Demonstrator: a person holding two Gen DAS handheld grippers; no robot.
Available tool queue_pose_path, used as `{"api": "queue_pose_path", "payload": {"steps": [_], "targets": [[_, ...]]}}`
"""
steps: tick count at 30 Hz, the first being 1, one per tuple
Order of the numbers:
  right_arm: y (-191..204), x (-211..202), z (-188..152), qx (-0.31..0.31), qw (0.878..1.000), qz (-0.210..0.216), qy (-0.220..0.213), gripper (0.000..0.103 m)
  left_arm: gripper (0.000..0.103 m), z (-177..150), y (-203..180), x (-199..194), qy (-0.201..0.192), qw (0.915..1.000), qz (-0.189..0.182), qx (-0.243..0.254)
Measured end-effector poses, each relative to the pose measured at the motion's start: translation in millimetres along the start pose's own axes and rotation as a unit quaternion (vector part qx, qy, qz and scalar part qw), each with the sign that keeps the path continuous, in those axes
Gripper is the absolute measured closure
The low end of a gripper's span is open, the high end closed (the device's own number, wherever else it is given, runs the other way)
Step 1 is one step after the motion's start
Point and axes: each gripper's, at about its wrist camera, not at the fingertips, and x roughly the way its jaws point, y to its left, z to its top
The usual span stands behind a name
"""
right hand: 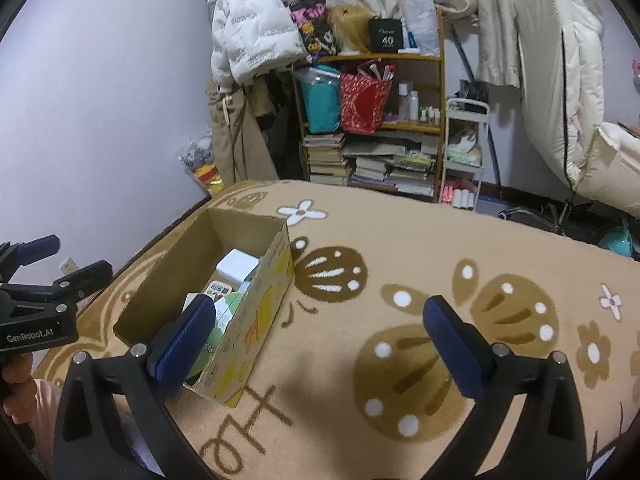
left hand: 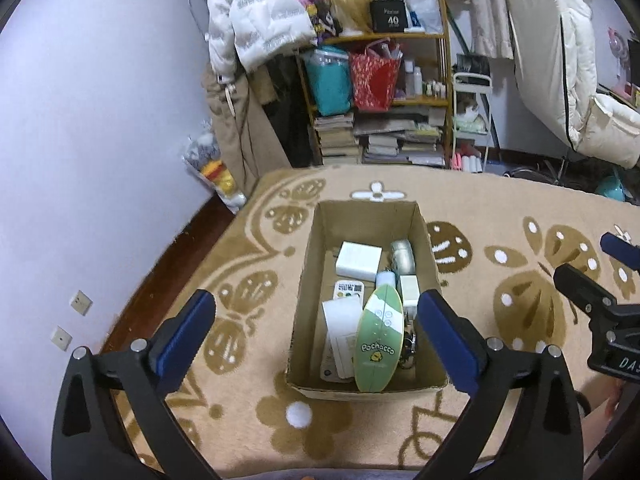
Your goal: Organize rigid objects
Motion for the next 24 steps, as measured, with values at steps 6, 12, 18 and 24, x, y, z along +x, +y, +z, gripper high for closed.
{"api": "queue_pose_path", "payload": {"steps": [6,12,18,24], "targets": [[-1,-21,-8,0.001,0.999,-0.013,-0.035,0.0,0.003,-10,-5,-21,-0.026,0.9995,0.007,0.016],[-4,-35,-16,0.012,0.999,-0.006,-0.049,0.0,0.003,-20,-6,-35,-0.06,0.9982,0.0,0.005],[-13,-44,-27,0.034,0.997,0.001,-0.075,0.0,0.003,-25,-8,-40,-0.069,0.9976,-0.003,0.007],[-20,-44,-34,0.038,0.996,-0.002,-0.081,0.0,0.003,-31,-9,-37,-0.066,0.9977,-0.004,0.01]]}}
